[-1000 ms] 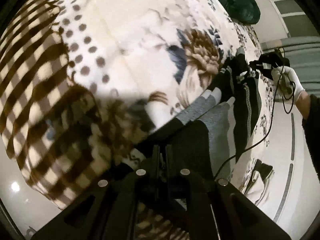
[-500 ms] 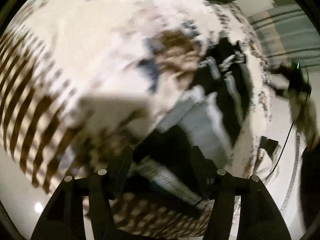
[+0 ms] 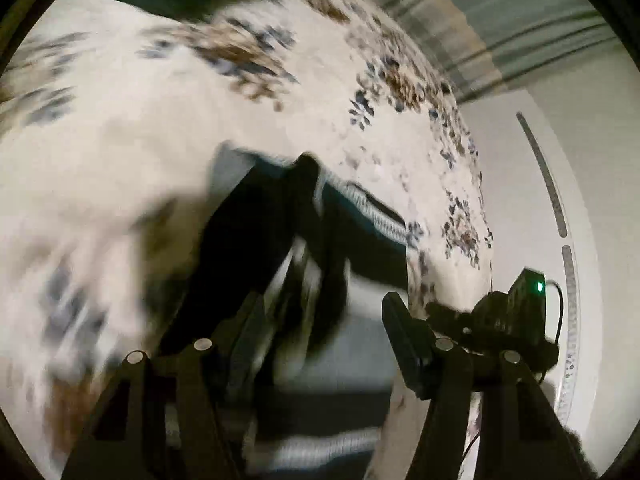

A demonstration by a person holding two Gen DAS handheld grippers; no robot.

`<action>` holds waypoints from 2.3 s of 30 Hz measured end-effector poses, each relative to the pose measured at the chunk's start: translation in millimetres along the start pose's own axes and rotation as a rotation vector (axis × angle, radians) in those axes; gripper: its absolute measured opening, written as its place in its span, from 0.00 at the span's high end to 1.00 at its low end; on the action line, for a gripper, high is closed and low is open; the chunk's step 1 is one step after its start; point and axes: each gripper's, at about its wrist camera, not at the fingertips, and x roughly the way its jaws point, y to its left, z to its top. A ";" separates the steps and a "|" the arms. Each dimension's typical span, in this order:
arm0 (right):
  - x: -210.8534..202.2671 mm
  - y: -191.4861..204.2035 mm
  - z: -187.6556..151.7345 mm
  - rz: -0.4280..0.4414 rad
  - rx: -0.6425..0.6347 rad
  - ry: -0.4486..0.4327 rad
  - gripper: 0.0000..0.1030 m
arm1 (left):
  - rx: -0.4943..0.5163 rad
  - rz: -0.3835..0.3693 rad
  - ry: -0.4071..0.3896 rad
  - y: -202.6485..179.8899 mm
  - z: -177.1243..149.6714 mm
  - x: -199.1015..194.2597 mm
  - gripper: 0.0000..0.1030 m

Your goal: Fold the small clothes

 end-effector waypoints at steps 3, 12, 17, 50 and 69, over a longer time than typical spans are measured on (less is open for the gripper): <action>22.4 -2.2 28.6 -0.002 0.030 -0.005 0.41 | 0.016 -0.021 0.100 4.3 46.6 60.2 0.43; 66.1 0.3 66.2 0.018 0.125 -0.003 0.96 | 0.096 -0.058 0.060 3.8 66.3 62.2 0.92; 61.8 41.0 73.5 0.033 0.051 -0.017 0.96 | 0.081 -0.072 0.011 21.3 84.2 23.1 0.92; 30.0 -51.9 -365.4 0.004 0.123 0.359 0.47 | -0.041 0.180 0.299 94.0 -286.9 -78.4 0.78; 62.1 -16.6 -454.0 -0.108 0.013 0.297 0.92 | -0.140 0.160 0.192 116.4 -328.0 -116.3 0.90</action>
